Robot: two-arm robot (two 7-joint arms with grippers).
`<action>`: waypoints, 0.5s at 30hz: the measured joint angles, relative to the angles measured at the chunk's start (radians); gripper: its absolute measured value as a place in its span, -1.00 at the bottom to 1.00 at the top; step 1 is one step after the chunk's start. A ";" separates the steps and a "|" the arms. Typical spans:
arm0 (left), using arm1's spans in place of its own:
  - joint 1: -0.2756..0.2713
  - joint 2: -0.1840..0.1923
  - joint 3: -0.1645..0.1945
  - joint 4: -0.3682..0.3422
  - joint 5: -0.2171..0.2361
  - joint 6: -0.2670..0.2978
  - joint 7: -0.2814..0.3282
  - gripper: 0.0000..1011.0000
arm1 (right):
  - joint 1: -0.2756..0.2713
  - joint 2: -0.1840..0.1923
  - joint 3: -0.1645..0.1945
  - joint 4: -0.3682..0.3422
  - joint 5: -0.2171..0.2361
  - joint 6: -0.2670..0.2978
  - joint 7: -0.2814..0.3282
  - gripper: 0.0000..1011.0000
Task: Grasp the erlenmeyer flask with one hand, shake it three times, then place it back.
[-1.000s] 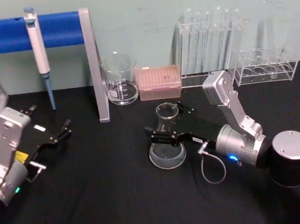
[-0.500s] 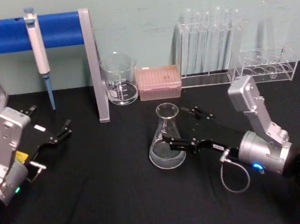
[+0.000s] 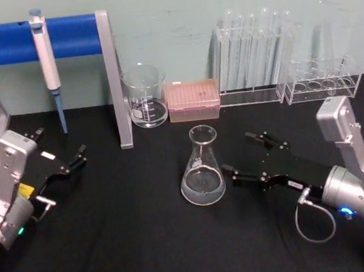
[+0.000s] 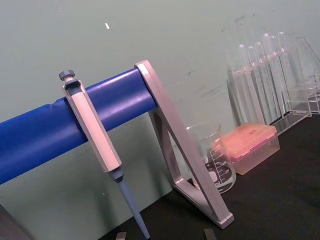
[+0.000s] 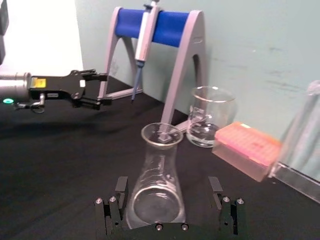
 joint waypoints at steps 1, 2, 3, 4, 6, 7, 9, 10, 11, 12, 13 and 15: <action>0.000 0.000 0.000 0.000 0.000 0.000 0.000 0.98 | -0.007 0.003 0.008 -0.006 0.004 -0.003 -0.008 0.98; 0.000 0.000 0.000 0.000 0.000 0.000 0.000 0.98 | -0.009 0.004 0.013 -0.008 0.006 -0.005 -0.012 0.98; 0.000 0.000 0.000 0.000 0.000 0.000 0.000 0.98 | -0.012 0.004 0.018 -0.011 0.008 -0.006 -0.019 0.98; 0.000 0.000 0.000 0.000 0.000 0.000 0.000 0.98 | -0.017 0.003 0.027 -0.016 0.011 -0.009 -0.030 0.98; 0.000 0.000 0.000 0.000 0.000 0.000 0.000 0.98 | -0.021 -0.003 0.043 -0.021 0.012 -0.011 -0.054 0.98; 0.000 0.000 0.000 0.000 0.000 0.000 0.000 0.98 | -0.023 -0.007 0.048 -0.023 0.012 -0.012 -0.063 0.98; 0.000 0.000 0.000 0.000 0.000 0.000 0.000 0.98 | -0.024 -0.018 0.060 -0.024 0.012 -0.012 -0.089 0.98; 0.000 0.000 0.000 0.000 0.000 0.000 0.000 0.98 | -0.025 -0.030 0.072 -0.025 0.012 -0.012 -0.113 0.98; 0.000 0.000 0.000 0.000 0.000 0.000 0.000 0.98 | -0.026 -0.036 0.078 -0.025 0.012 -0.011 -0.123 0.98; 0.000 0.000 0.000 0.000 0.000 0.000 0.000 0.98 | -0.026 -0.043 0.083 -0.025 0.012 -0.011 -0.135 0.98; 0.000 0.000 0.000 0.000 0.000 0.000 0.000 0.98 | -0.025 -0.057 0.092 -0.025 0.011 -0.009 -0.156 0.98; 0.000 0.000 0.000 0.000 0.000 0.000 0.000 0.98 | -0.024 -0.076 0.104 -0.024 0.005 -0.006 -0.182 0.98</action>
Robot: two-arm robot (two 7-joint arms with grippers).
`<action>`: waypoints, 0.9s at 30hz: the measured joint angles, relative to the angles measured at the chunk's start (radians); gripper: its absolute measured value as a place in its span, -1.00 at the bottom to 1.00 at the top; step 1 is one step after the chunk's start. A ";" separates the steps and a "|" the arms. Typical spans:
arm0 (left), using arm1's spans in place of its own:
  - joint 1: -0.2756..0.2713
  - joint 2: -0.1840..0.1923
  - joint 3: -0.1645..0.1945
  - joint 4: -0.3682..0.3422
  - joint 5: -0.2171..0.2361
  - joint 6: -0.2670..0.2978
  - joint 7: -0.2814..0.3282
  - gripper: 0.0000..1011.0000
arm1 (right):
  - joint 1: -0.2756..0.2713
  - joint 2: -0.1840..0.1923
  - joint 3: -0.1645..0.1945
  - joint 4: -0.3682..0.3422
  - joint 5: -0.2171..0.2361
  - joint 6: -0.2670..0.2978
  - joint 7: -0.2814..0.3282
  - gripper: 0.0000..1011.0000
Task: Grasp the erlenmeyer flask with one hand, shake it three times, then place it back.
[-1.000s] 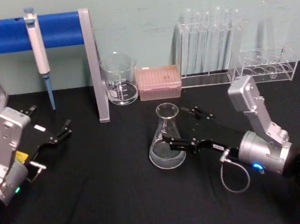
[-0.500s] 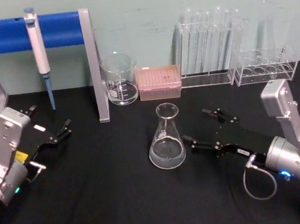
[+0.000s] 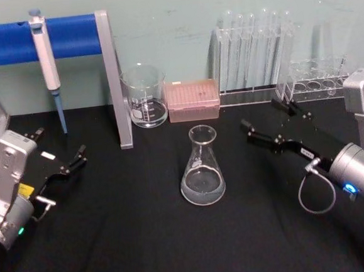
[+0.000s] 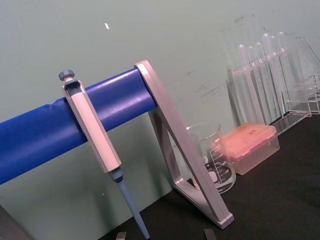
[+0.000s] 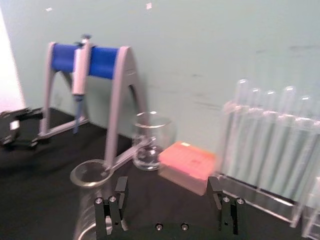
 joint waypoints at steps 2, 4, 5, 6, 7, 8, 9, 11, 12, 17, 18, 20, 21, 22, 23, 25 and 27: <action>0.000 0.000 0.000 0.000 0.000 0.000 0.000 0.98 | 0.003 -0.015 0.007 0.002 -0.007 0.001 -0.019 0.98; 0.000 0.000 0.000 0.000 0.000 0.000 0.000 0.98 | 0.007 -0.030 0.013 0.008 -0.015 0.001 -0.038 0.98; 0.000 0.000 0.000 0.000 0.000 0.000 0.000 0.98 | 0.009 -0.038 0.016 0.011 -0.019 0.002 -0.047 0.98; 0.000 0.000 0.000 0.000 0.000 0.000 0.000 0.98 | 0.016 -0.054 0.019 0.019 -0.028 0.002 -0.065 0.98; 0.000 0.000 0.000 0.000 0.000 0.000 0.000 0.98 | 0.019 -0.061 0.021 0.022 -0.033 0.002 -0.073 0.98; 0.000 0.000 0.000 0.000 0.000 0.000 0.000 0.98 | 0.027 -0.076 0.022 0.033 -0.044 0.002 -0.090 0.98; 0.000 0.000 0.000 0.000 0.000 0.000 0.000 0.98 | 0.030 -0.083 0.022 0.039 -0.050 0.001 -0.096 0.98; 0.000 0.000 0.000 0.000 0.000 0.000 0.000 0.98 | 0.045 -0.107 0.022 0.064 -0.072 -0.003 -0.122 0.98; 0.000 0.000 0.000 0.000 0.000 0.000 0.000 0.98 | 0.051 -0.115 0.021 0.073 -0.081 -0.006 -0.131 0.98; 0.000 0.000 0.000 0.000 0.000 0.000 0.000 0.98 | 0.086 -0.158 0.008 0.152 -0.145 -0.025 -0.177 0.98; 0.000 0.000 0.000 0.000 0.000 0.000 0.000 0.98 | 0.090 -0.162 0.006 0.162 -0.151 -0.026 -0.180 0.98; 0.000 0.000 0.000 0.000 0.000 0.000 0.000 0.98 | 0.098 -0.171 0.003 0.184 -0.165 -0.026 -0.187 0.98; 0.000 0.000 0.000 0.000 0.000 0.000 0.000 0.98 | 0.107 -0.179 -0.001 0.207 -0.178 -0.026 -0.192 0.98; 0.000 0.000 0.000 0.000 0.000 0.000 0.000 0.98 | 0.111 -0.183 -0.002 0.218 -0.184 -0.025 -0.195 0.98; 0.000 0.000 0.000 0.000 0.000 0.000 0.000 0.98 | 0.114 -0.186 -0.003 0.228 -0.189 -0.024 -0.197 0.98; 0.000 0.000 0.000 0.000 0.000 0.000 0.000 0.98 | 0.124 -0.194 -0.006 0.255 -0.202 -0.021 -0.199 0.98; 0.000 0.000 0.000 0.000 0.000 0.000 0.000 0.98 | 0.129 -0.200 -0.008 0.272 -0.211 -0.019 -0.199 0.98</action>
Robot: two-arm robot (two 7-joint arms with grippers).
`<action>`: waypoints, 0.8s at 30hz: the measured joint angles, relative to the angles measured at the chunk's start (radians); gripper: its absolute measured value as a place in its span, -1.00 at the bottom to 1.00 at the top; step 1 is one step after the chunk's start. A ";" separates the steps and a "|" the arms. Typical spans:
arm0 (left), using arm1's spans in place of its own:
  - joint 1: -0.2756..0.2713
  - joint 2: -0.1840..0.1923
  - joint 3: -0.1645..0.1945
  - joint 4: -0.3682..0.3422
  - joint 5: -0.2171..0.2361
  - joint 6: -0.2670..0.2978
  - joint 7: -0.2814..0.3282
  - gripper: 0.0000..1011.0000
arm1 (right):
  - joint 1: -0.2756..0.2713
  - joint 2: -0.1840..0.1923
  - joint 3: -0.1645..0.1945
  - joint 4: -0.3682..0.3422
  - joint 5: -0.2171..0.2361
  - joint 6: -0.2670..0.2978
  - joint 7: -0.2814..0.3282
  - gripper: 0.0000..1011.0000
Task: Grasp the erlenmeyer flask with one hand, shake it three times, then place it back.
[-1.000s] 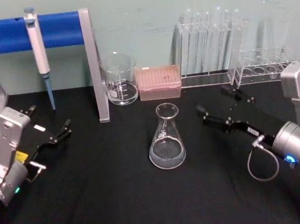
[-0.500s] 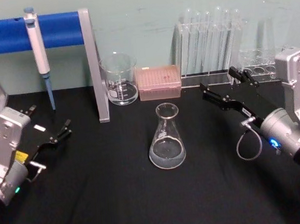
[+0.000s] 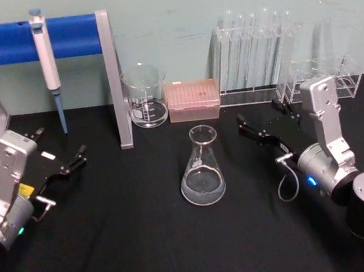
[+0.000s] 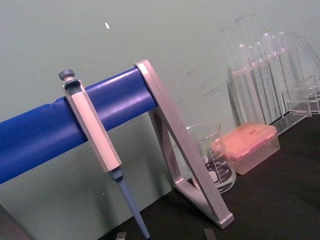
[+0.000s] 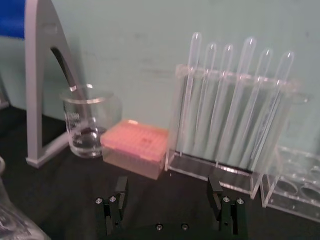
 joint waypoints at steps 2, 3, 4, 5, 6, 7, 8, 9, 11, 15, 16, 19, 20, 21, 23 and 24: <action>0.000 0.000 0.000 0.000 0.000 0.000 0.000 0.98 | 0.006 -0.006 -0.003 0.024 -0.014 0.004 0.000 0.98; 0.000 0.000 0.000 0.000 0.000 0.000 0.000 0.98 | 0.010 -0.009 -0.004 0.038 -0.022 0.005 0.000 0.98; 0.000 0.000 0.000 0.000 0.000 0.000 0.000 0.98 | 0.012 -0.011 -0.005 0.044 -0.026 0.006 0.000 0.98; 0.000 0.000 0.000 0.000 0.000 0.000 0.000 0.98 | 0.013 -0.012 -0.005 0.050 -0.029 0.007 0.001 0.98; 0.000 0.000 0.000 0.000 0.000 0.000 0.000 0.98 | 0.014 -0.014 -0.005 0.059 -0.036 0.009 0.002 0.98; 0.000 0.000 0.000 0.000 0.000 0.000 0.000 0.98 | 0.015 -0.015 -0.005 0.063 -0.039 0.010 0.002 0.98; 0.000 0.000 0.000 0.000 0.000 0.000 0.000 0.98 | 0.016 -0.016 -0.005 0.067 -0.042 0.012 0.003 0.98; 0.000 0.000 0.000 0.000 0.000 0.000 0.000 0.98 | 0.017 -0.019 -0.005 0.073 -0.048 0.015 0.004 0.98; 0.000 0.000 0.000 0.000 0.000 0.000 0.000 0.98 | 0.017 -0.021 -0.005 0.078 -0.052 0.017 0.006 0.98; 0.000 0.000 0.000 0.000 0.000 0.000 0.000 0.98 | 0.018 -0.026 0.000 0.086 -0.065 0.027 0.012 0.98; 0.000 0.000 0.000 0.000 0.000 0.000 0.000 0.98 | 0.018 -0.027 0.000 0.087 -0.067 0.029 0.013 0.98; 0.000 0.000 0.000 0.000 0.000 0.000 0.000 0.98 | 0.019 -0.027 0.000 0.087 -0.067 0.029 0.013 0.98; 0.000 0.000 0.000 0.000 0.000 0.000 0.000 0.98 | 0.019 -0.027 0.001 0.087 -0.067 0.029 0.013 0.98; 0.000 0.000 0.000 0.000 0.000 0.000 0.000 0.98 | 0.019 -0.027 0.000 0.087 -0.067 0.029 0.013 0.98; 0.000 0.000 0.000 0.000 0.000 0.000 0.000 0.98 | 0.019 -0.027 0.000 0.087 -0.067 0.028 0.013 0.98; 0.000 0.000 0.000 0.000 0.000 0.000 0.000 0.98 | 0.019 -0.027 0.000 0.087 -0.067 0.028 0.013 0.98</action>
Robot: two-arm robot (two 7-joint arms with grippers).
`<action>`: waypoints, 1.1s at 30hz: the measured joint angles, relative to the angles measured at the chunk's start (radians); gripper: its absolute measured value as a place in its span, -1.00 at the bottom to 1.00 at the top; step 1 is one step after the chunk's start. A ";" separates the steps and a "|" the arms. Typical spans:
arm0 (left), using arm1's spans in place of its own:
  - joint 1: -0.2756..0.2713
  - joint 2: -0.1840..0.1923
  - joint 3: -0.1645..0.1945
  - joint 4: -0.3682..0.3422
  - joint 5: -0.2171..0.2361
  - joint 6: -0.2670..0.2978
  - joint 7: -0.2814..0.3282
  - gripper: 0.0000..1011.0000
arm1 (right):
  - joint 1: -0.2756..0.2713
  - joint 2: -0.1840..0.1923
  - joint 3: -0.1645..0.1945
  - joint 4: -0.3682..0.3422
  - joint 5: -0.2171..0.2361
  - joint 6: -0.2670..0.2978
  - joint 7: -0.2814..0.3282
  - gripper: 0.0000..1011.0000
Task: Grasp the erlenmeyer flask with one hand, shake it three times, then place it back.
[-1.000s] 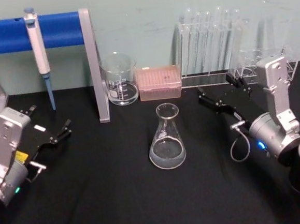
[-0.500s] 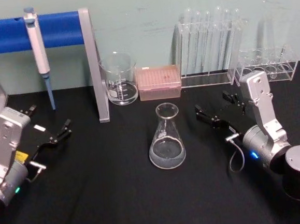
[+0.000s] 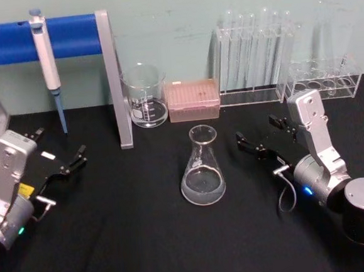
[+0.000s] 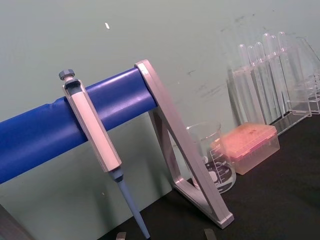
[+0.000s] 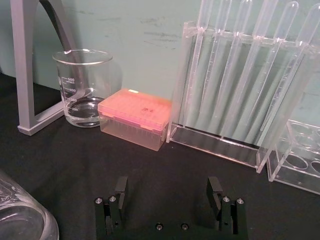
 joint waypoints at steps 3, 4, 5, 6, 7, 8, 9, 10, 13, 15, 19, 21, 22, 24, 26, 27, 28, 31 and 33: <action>0.000 0.000 0.000 0.000 0.000 0.000 0.000 0.98 | 0.000 0.000 0.000 0.000 0.000 -0.001 0.000 0.98; 0.000 0.000 0.000 0.000 0.000 0.000 0.000 0.98 | 0.000 0.000 0.000 0.000 0.000 -0.001 0.000 0.98; 0.000 0.000 0.000 0.000 0.000 0.000 0.000 0.98 | 0.000 0.000 0.000 0.000 0.000 -0.001 0.000 0.98; 0.000 0.000 0.000 0.000 0.000 0.000 0.000 0.98 | 0.000 0.000 0.000 0.000 0.000 -0.001 0.000 0.98; 0.000 0.000 0.000 0.000 0.000 0.000 0.000 0.98 | 0.000 0.000 0.000 0.000 0.000 -0.001 0.000 0.98; 0.000 0.000 0.000 0.000 0.000 0.000 0.000 0.98 | 0.000 0.001 -0.001 0.000 0.001 -0.001 0.000 0.98; 0.000 0.000 0.000 0.000 0.000 0.000 0.000 0.98 | 0.000 0.001 -0.001 0.000 0.001 -0.002 0.000 0.98; 0.000 0.000 0.000 0.000 0.000 0.000 0.000 0.98 | 0.000 0.001 -0.001 0.000 0.001 -0.002 0.000 0.98; 0.000 0.000 0.000 0.000 0.000 0.000 0.000 0.98 | 0.000 0.001 -0.001 0.000 0.002 -0.002 0.000 0.98; 0.000 0.000 0.000 0.000 0.000 0.000 0.000 0.98 | 0.000 0.001 -0.001 0.000 0.002 -0.002 0.000 0.98; 0.000 0.000 0.000 0.000 0.000 0.000 0.000 0.98 | 0.000 0.001 -0.001 0.000 0.002 -0.003 0.000 0.98; 0.000 0.000 0.000 0.000 0.000 0.000 0.000 0.98 | 0.000 0.001 -0.001 -0.001 0.002 -0.003 0.000 0.98; 0.000 0.000 0.000 0.000 0.000 0.000 0.000 0.98 | 0.000 0.001 -0.001 -0.001 0.003 -0.003 -0.001 0.98; 0.000 0.000 0.000 0.000 0.000 0.000 0.000 0.98 | 0.000 0.001 -0.001 -0.001 0.003 -0.003 -0.001 0.98; 0.000 0.000 0.000 0.000 0.000 0.000 0.000 0.98 | 0.000 0.001 -0.001 -0.001 0.003 -0.003 -0.001 0.98; 0.000 0.000 0.000 0.000 0.000 0.000 0.000 0.98 | 0.000 0.001 -0.001 -0.001 0.003 -0.004 -0.001 0.98; 0.000 0.000 0.000 0.000 0.000 0.000 0.000 0.98 | 0.000 0.001 -0.001 -0.001 0.003 -0.004 -0.001 0.98; 0.000 0.000 0.000 0.000 0.000 0.000 0.000 0.98 | 0.000 0.001 -0.001 -0.001 0.003 -0.004 -0.001 0.98; 0.000 0.000 0.000 0.000 0.000 0.000 0.000 0.98 | 0.000 0.001 -0.001 -0.001 0.003 -0.004 -0.001 0.98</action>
